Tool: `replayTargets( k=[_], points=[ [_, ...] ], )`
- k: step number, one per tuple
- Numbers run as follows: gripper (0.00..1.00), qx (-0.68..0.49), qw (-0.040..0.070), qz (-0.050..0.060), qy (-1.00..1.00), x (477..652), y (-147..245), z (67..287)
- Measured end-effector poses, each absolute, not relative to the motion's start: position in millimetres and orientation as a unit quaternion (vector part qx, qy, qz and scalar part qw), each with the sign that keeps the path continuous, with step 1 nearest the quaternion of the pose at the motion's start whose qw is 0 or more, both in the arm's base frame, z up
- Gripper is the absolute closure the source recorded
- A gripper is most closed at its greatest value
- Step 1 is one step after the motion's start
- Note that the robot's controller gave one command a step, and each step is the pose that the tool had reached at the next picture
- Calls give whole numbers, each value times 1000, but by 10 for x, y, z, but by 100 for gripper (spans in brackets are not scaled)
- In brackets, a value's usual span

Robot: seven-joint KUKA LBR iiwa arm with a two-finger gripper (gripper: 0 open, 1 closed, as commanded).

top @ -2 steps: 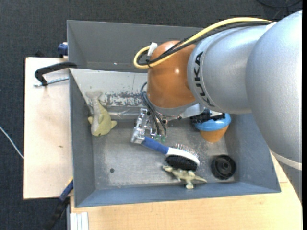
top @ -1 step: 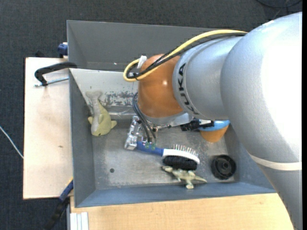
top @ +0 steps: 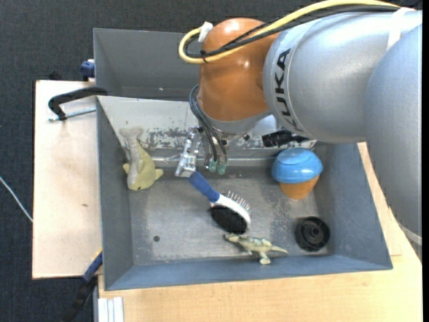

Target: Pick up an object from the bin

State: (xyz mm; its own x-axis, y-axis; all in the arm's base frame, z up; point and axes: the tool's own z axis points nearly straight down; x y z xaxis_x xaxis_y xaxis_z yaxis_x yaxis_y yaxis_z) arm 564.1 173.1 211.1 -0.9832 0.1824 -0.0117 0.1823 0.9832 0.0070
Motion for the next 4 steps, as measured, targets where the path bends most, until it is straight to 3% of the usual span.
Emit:
replayTargets(
  k=[1, 2, 3, 4],
  points=[
    [100, 111, -1, 1, 994, 5651, 1825, 1541],
    [100, 123, -1, 1, 992, 5681, 1806, 1181],
    [100, 123, 6, 3, 992, 5882, 1788, 2171],
    [100, 211, -1, 1, 977, 5873, 2019, 1802]
  ],
)
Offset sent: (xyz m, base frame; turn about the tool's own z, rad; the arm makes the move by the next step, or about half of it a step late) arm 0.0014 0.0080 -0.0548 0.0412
